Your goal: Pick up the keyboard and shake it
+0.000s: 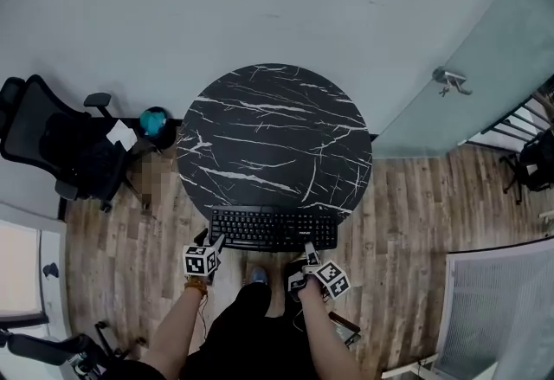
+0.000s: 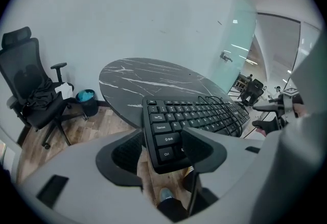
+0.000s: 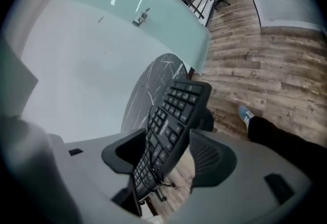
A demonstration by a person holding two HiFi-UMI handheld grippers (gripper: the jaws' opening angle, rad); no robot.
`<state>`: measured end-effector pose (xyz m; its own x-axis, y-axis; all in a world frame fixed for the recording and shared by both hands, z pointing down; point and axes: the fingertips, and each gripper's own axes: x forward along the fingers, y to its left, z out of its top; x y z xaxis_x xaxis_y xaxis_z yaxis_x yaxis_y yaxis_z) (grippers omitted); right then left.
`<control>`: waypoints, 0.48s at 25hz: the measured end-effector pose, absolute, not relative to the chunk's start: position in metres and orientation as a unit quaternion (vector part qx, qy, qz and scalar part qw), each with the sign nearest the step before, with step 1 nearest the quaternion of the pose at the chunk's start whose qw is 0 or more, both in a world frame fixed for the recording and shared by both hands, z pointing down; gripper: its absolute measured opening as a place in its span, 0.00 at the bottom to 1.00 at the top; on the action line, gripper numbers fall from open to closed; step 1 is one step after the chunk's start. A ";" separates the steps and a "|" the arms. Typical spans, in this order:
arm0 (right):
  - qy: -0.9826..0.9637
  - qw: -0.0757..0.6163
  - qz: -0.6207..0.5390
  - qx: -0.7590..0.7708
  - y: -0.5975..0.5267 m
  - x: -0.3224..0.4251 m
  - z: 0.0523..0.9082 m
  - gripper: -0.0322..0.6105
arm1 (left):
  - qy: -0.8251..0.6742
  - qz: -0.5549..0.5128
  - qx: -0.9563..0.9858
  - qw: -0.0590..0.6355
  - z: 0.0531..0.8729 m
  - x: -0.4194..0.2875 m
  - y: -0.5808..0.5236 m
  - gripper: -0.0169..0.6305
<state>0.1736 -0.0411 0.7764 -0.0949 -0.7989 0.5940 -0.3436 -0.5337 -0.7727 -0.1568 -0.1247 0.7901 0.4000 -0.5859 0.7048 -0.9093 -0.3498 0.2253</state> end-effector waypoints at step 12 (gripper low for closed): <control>0.430 0.240 -0.613 -0.618 -0.068 0.147 0.826 0.46 | -0.465 0.319 0.801 0.202 0.757 -0.149 -0.115 0.40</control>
<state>0.1468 -0.0685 0.8263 -0.1210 -0.8253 0.5516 -0.2377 -0.5154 -0.8233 -0.1492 -0.1154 0.7567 0.3635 -0.6155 0.6993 -0.8735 -0.4861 0.0262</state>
